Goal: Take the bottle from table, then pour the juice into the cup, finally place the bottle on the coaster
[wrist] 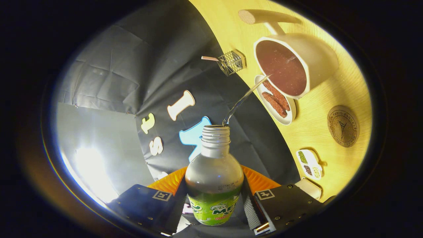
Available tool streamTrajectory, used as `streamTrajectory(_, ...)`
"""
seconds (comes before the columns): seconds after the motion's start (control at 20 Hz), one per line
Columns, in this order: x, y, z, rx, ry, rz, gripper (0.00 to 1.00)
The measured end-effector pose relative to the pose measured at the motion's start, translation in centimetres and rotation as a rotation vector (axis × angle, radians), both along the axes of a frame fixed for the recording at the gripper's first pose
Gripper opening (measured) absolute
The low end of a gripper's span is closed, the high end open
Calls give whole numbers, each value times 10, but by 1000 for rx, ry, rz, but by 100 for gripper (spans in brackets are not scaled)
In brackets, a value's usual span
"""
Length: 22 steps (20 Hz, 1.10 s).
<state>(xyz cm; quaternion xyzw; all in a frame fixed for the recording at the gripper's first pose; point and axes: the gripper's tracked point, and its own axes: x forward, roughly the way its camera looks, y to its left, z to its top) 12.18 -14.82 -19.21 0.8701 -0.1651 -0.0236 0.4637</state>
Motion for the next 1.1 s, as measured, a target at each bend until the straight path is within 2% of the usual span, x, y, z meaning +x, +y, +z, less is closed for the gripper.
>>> streamTrajectory(1.1, -1, -30, -17, 167, 30, -46, 77)
